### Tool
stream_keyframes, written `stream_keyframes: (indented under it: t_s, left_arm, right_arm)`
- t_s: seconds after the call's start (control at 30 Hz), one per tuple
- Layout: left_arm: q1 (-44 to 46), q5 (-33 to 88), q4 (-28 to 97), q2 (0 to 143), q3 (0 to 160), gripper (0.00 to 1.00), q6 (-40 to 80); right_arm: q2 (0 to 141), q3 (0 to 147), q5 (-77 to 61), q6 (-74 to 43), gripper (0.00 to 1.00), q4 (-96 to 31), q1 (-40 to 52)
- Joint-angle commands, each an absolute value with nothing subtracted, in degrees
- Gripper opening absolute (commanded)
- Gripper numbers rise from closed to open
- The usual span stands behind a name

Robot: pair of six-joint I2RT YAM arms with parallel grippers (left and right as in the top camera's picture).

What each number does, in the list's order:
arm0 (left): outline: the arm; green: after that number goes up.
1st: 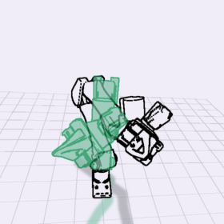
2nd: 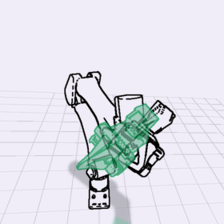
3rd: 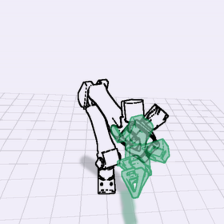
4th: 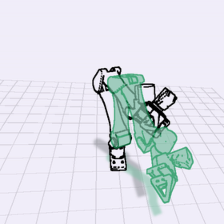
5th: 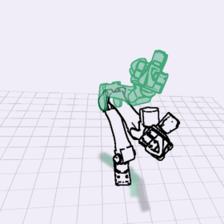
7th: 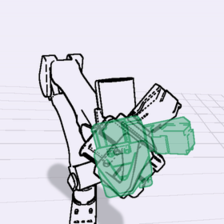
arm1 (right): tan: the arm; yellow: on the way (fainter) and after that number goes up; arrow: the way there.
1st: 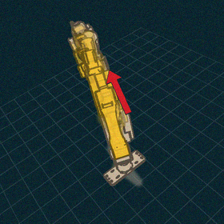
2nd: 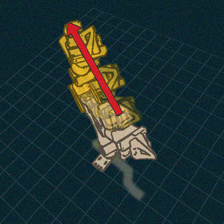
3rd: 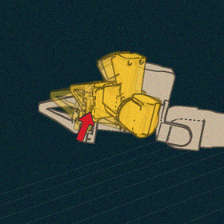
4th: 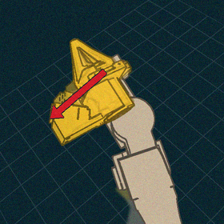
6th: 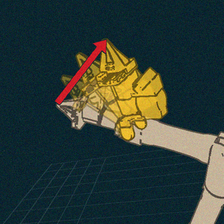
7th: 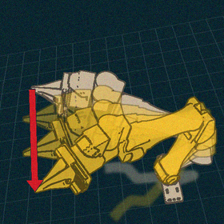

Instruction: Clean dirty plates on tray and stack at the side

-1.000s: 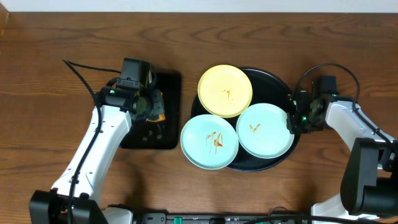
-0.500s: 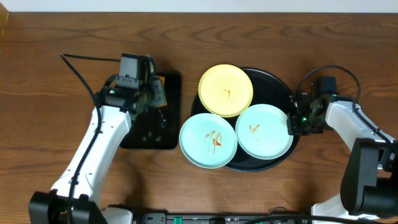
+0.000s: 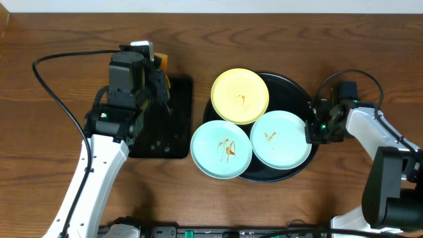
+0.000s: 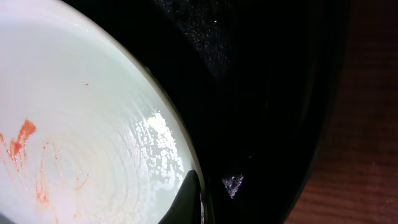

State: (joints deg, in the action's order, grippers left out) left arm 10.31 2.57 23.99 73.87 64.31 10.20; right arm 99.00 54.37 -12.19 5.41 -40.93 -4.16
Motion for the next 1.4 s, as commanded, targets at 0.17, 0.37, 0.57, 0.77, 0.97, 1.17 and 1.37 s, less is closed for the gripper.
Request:
stream_keyframes:
  t_s: [0.17,0.37,0.57,0.77,0.97,1.17,1.37]
  left_arm:
    - [10.3,1.5,22.4,72.8,65.3,0.07,8.8]
    - [10.3,1.5,22.1,72.8,65.3,0.08,8.8]
    - [10.3,1.5,21.8,72.8,65.3,0.08,8.8]
    - [10.3,1.5,20.8,72.6,65.3,0.08,8.8]
    - [10.3,1.4,17.2,72.2,65.3,0.07,7.2]
    - [10.3,1.4,11.2,70.7,65.3,0.07,5.7]
    - [10.3,1.4,5.9,68.1,65.3,0.07,4.4]
  right_arm:
    - [99.7,54.6,-12.3,4.7,0.01,-40.9,-3.4]
    - [99.7,54.6,-12.5,4.7,0.01,-41.0,-3.4]
    - [99.7,54.6,-12.5,4.7,0.01,-41.0,-3.4]
    - [99.7,54.6,-12.5,4.7,0.01,-41.0,-3.4]
    - [99.7,54.6,-12.5,4.7,0.01,-41.0,-3.4]
    - [99.7,54.6,-12.5,4.7,0.01,-41.0,-3.4]
    - [99.7,54.6,-12.5,4.7,0.01,-41.0,-3.4]
